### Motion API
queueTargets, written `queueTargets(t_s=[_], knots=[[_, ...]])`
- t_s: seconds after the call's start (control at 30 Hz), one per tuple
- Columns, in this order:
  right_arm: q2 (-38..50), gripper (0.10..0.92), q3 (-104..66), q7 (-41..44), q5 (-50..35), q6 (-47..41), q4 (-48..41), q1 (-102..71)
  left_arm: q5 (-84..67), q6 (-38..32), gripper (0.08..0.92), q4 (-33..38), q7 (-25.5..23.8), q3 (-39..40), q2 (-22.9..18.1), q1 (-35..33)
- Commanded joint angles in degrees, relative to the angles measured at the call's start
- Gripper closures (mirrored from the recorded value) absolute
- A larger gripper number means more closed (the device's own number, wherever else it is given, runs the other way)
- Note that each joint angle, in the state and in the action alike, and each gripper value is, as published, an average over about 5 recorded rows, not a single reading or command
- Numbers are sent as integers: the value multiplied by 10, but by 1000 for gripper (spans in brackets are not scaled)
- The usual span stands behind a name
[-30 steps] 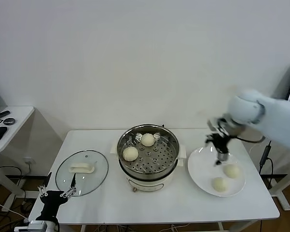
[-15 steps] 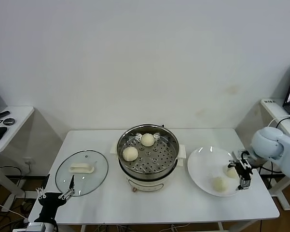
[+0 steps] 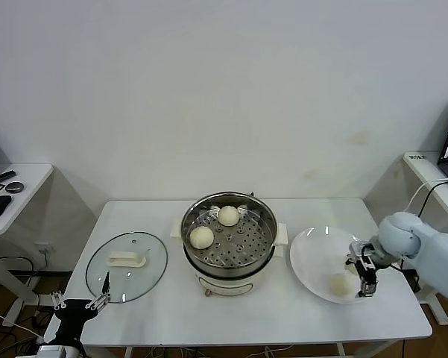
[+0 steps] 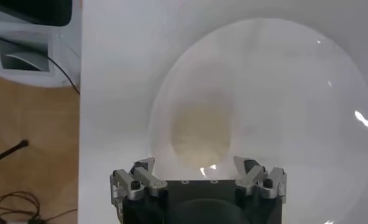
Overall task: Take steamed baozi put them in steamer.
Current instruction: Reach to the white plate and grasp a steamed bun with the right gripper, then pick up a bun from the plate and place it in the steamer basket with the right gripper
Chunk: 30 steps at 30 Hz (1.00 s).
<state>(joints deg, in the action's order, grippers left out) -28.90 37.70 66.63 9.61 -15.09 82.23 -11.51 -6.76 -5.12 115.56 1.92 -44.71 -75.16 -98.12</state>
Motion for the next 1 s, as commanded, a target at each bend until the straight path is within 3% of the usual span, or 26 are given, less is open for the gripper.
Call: queueTargets(t_s=[0.03,0.2,0.67,1.0], knots=[[-45,203,-22,-14,12,0,-41,-30,0,0,177,0,0,-1,0,0],[-53,238,-17,-7,7,-17,-38,-25,0,0,177,-1,0,-3,0,-1],[-26,562,-9,10,12,-32,-21,-6,-1,0,177,1,0,-4,-1,-1],[-1,593,33,111,-57,5,-3,178,-8,3,177,13,0,-1,0,1]])
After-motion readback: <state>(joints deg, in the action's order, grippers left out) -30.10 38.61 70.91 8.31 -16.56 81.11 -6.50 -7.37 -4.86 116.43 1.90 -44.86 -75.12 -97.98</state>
